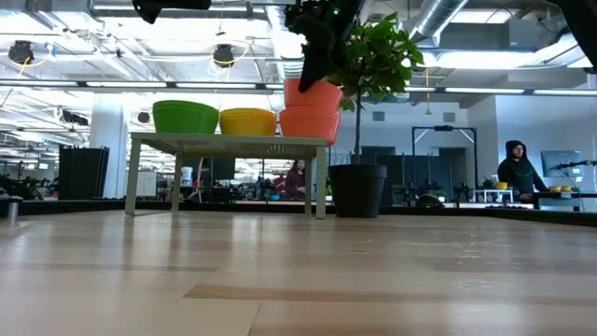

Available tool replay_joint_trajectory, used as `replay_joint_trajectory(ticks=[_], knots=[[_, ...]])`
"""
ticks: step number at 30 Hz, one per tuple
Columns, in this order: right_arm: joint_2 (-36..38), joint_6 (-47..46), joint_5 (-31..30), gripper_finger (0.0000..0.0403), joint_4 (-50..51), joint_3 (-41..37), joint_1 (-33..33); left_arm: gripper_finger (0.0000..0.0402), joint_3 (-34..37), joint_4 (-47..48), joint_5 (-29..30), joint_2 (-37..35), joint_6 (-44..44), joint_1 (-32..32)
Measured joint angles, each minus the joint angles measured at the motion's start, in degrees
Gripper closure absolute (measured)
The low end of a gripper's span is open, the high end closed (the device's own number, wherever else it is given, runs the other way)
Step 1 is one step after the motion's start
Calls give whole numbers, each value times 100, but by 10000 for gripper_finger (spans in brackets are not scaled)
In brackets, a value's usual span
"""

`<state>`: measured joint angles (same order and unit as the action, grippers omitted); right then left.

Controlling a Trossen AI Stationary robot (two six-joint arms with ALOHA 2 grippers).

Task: Pick & Place Mini bowls
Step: Stack the orange bowl on top of the orange bowl on the shelf, then return to Home Position

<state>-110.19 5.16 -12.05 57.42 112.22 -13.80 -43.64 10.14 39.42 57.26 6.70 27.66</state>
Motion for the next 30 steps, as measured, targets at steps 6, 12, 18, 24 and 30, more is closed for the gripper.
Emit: replay_joint_trajectory(ticks=[6, 12, 18, 24, 30], knots=[[-40, 227, 150, 383, 3, 4, 2, 372, 0, -40, 0, 1, -24, 0], [-190, 229, 130, 354, 38, 1, -13, 372, 0, -77, -2, 2, -28, 0], [-190, 378, -128, 328, 42, 22, 36, 372, 0, -97, -2, 1, -41, 0], [-190, 381, -139, 321, 305, 598, 361, 372, -2, -121, -2, 2, -43, 0], [-114, 331, -642, 329, 1449, 1666, 944, 372, -2, -121, -2, -1, -43, 0]])
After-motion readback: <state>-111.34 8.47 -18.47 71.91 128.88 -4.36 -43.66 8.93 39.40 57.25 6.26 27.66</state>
